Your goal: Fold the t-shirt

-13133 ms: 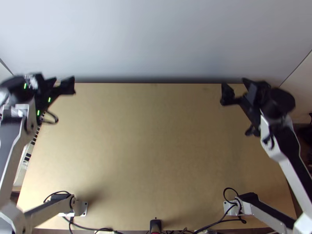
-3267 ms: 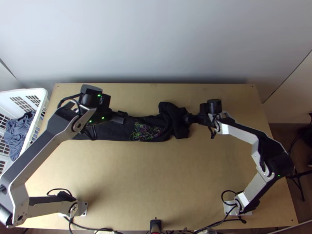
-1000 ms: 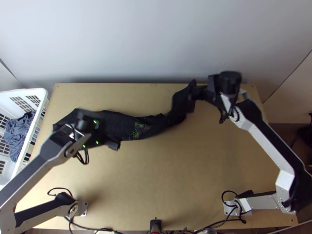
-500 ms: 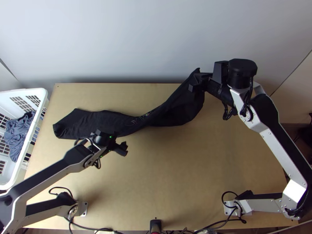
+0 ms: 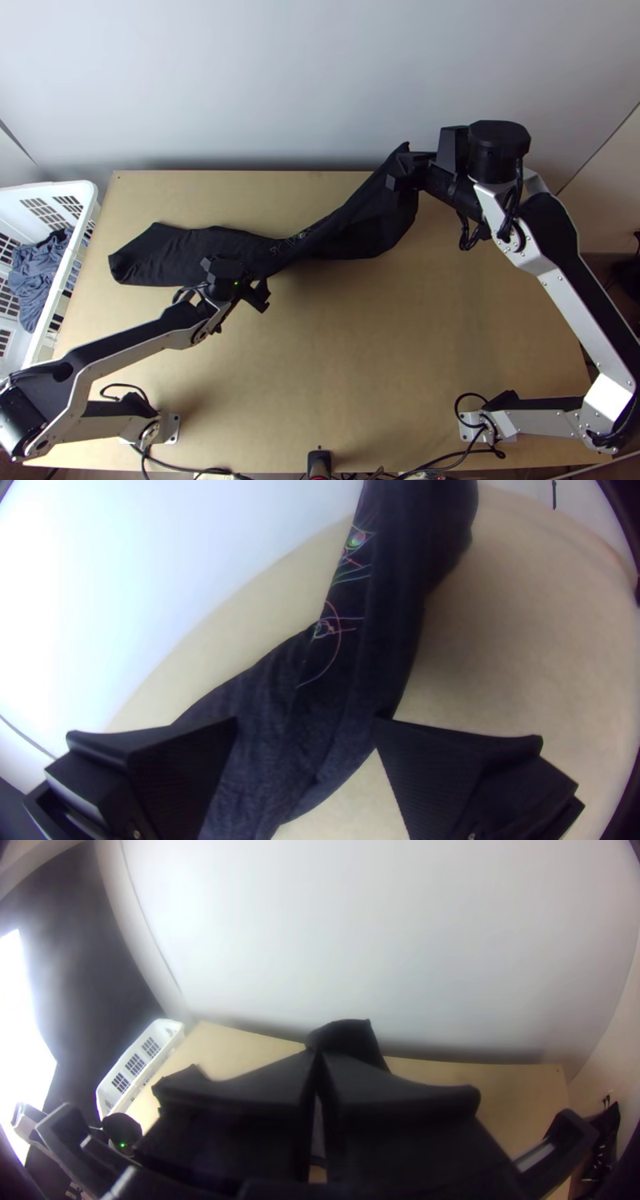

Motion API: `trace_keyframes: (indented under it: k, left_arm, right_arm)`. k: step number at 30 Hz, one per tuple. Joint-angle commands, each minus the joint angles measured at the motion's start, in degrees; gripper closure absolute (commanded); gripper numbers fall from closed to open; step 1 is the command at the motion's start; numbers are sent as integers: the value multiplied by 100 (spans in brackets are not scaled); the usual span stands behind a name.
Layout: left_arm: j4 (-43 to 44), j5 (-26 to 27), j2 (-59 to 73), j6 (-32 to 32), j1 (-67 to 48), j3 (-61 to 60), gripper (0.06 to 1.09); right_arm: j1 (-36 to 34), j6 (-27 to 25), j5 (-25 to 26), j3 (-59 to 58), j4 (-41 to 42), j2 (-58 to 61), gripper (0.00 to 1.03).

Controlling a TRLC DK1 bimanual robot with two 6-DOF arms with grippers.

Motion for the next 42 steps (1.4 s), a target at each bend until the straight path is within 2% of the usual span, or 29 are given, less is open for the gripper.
trace_keyframes:
  k: [1, 7, 11, 18, 20, 21, 22, 23, 25, 26, 27, 30, 33, 39, 42]
  left_arm:
    - [491, 421, 473, 507, 38, -69, 11]
    - [561, 535, 482, 841, -252, -122, 11]
    - [482, 561, 218, 850, -621, -95, 11]
    - [745, 553, 772, 894, -577, 142, 12]
    - [833, 447, 1080, 859, -428, 432, 17]
    - [833, 421, 1229, 850, -305, 572, 22]
    - [851, 430, 1352, 867, -155, 696, 31]
    - [860, 430, 1440, 867, -24, 819, 46]
    - [965, 447, 1598, 815, 205, 1038, 86]
    - [1018, 447, 1660, 727, 302, 1144, 100]
    - [1018, 447, 1651, 665, 381, 1205, 104]
    - [956, 465, 1282, 621, 398, 1179, 105]
    - [482, 482, 499, 358, 284, 1232, 105]
    - [-1258, 526, -1214, -451, -138, 1882, 105]
    - [-2849, 1124, -1882, -1172, -305, 2796, 105]
  right_arm:
    - [-12, 24, 12, 12, -119, -27, 100]
    - [-30, 16, 12, -40, -172, -80, 100]
    - [-56, 7, 12, -164, -163, -142, 100]
    - [-56, -2, 12, -322, -163, -230, 100]
    - [-74, -2, 12, -322, -163, -238, 100]
    - [-82, -2, 12, -322, -163, -247, 100]
    - [-82, -2, 12, -322, -163, -247, 100]
    - [-82, -2, 12, -331, -163, -247, 100]
    - [-74, -2, 12, -331, -163, -265, 100]
    - [-74, -2, 12, -339, -163, -282, 100]
    - [-74, -2, 12, -357, -163, -282, 100]
    - [-118, -28, 12, -454, -163, -317, 100]
    - [-197, -81, 12, -577, -155, -361, 100]
    - [-355, -90, 12, -858, -93, -599, 100]
    - [-408, -116, 12, -963, -84, -792, 100]
